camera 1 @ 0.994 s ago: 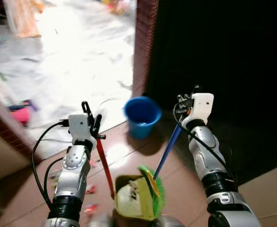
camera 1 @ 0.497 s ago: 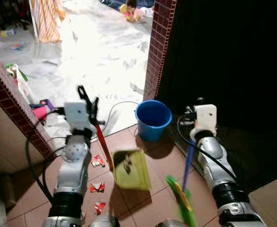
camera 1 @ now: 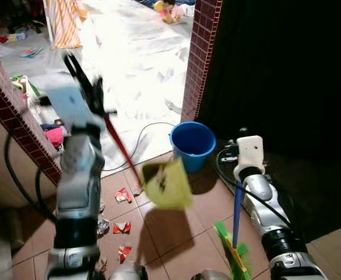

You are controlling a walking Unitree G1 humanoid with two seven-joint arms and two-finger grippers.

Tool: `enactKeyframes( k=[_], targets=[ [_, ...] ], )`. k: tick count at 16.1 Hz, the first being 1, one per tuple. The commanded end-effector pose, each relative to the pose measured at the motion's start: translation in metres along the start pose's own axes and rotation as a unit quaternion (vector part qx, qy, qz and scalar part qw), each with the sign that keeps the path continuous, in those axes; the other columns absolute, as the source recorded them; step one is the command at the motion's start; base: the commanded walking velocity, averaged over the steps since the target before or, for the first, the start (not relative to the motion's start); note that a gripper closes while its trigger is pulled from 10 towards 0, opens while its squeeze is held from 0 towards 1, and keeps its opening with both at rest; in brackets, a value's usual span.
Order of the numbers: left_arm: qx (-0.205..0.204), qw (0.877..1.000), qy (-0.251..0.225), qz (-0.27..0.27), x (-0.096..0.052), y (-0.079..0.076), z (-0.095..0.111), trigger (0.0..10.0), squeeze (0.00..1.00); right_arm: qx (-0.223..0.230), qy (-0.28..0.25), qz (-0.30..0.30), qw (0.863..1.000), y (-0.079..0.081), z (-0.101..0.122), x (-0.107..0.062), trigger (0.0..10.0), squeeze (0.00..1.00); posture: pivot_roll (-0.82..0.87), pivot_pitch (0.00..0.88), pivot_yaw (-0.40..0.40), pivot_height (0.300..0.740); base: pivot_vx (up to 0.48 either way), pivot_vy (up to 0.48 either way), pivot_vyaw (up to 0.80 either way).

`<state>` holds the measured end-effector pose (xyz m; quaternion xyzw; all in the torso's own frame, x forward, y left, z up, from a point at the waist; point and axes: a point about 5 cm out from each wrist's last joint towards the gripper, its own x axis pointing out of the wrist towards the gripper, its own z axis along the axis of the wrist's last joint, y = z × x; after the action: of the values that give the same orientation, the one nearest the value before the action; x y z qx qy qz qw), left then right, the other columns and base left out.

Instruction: Sweep floor

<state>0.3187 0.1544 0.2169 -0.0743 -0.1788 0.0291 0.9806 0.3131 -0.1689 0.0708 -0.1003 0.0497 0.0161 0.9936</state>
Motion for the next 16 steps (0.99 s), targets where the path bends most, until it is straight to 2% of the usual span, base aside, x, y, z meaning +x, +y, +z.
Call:
enactKeyframes(
  k=[1, 5, 8, 9, 11, 16],
  targets=[
    [-0.014, 0.997, -0.077, -0.008, 0.010, -0.005, 0.037, 10.0, 0.00, -0.001, 0.015, 0.005, 1.000, 0.003, -0.005, -0.001, 10.0, 0.00, 0.00, 0.000, 0.012, 0.740, 0.000, 0.000, 0.00],
    [-0.022, 0.996, -0.083, 0.000, 0.019, -0.004, 0.045, 10.0, 0.00, -0.003, 0.014, 0.008, 1.000, 0.005, -0.004, 0.001, 10.0, 0.00, -0.01, 0.000, 0.011, 0.740, 0.308, 0.000, 0.00],
    [-0.029, 0.996, -0.087, 0.001, 0.026, -0.008, 0.048, 10.0, 0.00, -0.002, 0.012, 0.008, 1.000, 0.005, -0.003, 0.002, 10.0, 0.00, -0.01, 0.000, 0.014, 0.740, 0.367, 0.000, 0.00],
    [-0.032, 0.996, -0.088, -0.006, 0.028, -0.012, 0.048, 10.0, 0.00, 0.005, -0.005, 0.008, 1.000, 0.006, 0.003, 0.002, 10.0, 0.00, -0.02, 0.000, 0.020, 0.740, 0.480, 0.000, 0.00],
    [-0.034, 0.995, -0.093, -0.013, 0.029, -0.018, 0.052, 10.0, 0.00, -0.001, -0.024, 0.022, 0.999, 0.009, 0.009, 0.003, 10.0, 0.00, -0.02, 0.000, 0.016, 0.740, 0.480, 0.000, 0.00],
    [-0.037, 0.995, -0.096, -0.003, 0.028, -0.018, 0.052, 10.0, 0.00, -0.002, -0.028, 0.038, 0.999, 0.016, 0.010, 0.004, 10.0, 0.00, -0.01, 0.000, 0.012, 0.740, 0.480, 0.000, 0.00]
  ],
)
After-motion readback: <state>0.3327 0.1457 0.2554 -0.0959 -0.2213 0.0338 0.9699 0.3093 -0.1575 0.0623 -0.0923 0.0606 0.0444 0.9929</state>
